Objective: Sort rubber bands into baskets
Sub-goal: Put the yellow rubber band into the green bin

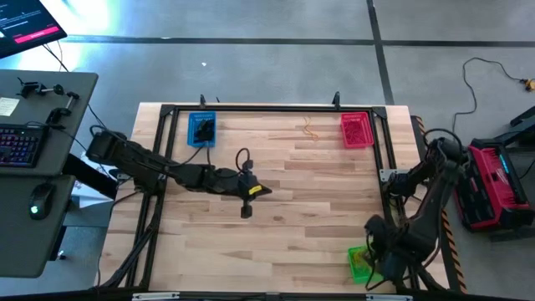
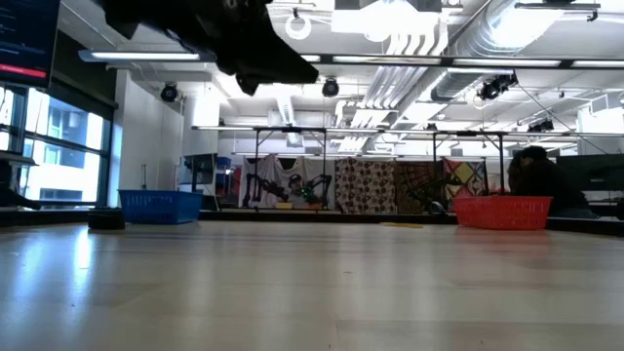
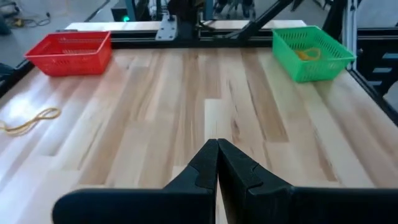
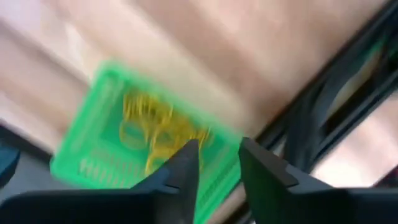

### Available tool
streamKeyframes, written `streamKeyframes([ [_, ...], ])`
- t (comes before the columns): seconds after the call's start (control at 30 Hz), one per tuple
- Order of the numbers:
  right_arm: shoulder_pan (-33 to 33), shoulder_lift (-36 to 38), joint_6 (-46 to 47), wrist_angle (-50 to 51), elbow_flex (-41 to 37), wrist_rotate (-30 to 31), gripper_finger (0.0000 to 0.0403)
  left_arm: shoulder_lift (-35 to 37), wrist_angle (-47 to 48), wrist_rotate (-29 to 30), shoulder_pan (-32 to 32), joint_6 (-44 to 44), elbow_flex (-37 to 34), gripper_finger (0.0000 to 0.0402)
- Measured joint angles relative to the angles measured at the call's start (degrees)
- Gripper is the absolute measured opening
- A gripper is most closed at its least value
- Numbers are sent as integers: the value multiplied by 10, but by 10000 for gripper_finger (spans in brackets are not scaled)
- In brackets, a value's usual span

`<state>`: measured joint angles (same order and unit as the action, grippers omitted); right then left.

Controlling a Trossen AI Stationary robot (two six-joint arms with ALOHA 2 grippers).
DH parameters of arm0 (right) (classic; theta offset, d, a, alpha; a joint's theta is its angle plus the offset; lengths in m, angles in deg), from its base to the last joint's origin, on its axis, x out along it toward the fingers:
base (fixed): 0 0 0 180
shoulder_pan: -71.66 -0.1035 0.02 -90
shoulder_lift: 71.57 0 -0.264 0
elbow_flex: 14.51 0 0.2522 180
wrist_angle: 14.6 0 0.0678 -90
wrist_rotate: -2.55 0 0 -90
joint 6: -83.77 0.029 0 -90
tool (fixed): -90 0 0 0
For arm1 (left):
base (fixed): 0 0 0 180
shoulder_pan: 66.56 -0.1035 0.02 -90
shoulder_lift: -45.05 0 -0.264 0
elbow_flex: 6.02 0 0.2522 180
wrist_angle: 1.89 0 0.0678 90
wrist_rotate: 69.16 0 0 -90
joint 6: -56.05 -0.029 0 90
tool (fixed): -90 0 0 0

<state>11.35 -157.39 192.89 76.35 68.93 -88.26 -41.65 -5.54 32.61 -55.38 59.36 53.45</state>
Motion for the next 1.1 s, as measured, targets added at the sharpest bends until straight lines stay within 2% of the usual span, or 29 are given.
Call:
streamKeyframes([
  [0.13, 16, 0, -50, 53, 24, 80, 53, 21, 23, 24, 6, -9, 0, 0],
  [0.2, 33, 3, -92, 54, 13, 102, 20, 23, 33, 34, 8, -16, 0, 0],
  [0.27, 55, 13, -148, 28, -11, 120, 6, 23, 9, 22, 9, -28, -10, 0],
  [0.4, 114, 51, -259, -68, -75, 165, 5, 23, -85, -37, 3, -33, -54, 0],
  [0.6, 235, 122, -469, -261, -190, 216, 1, 23, -169, -44, 0, -16, -115, 0],
  [0.73, 338, 145, -598, -384, -258, 218, 2, 23, -169, -29, 0, 5, -133, 0],
  [0.87, 452, 144, -679, -457, -305, 190, 3, 23, -170, -11, 0, 13, -141, 0],
  [1.1, 630, 134, -812, -559, -322, 183, 34, 23, -172, -7, 0, 16, -141, 0],
])
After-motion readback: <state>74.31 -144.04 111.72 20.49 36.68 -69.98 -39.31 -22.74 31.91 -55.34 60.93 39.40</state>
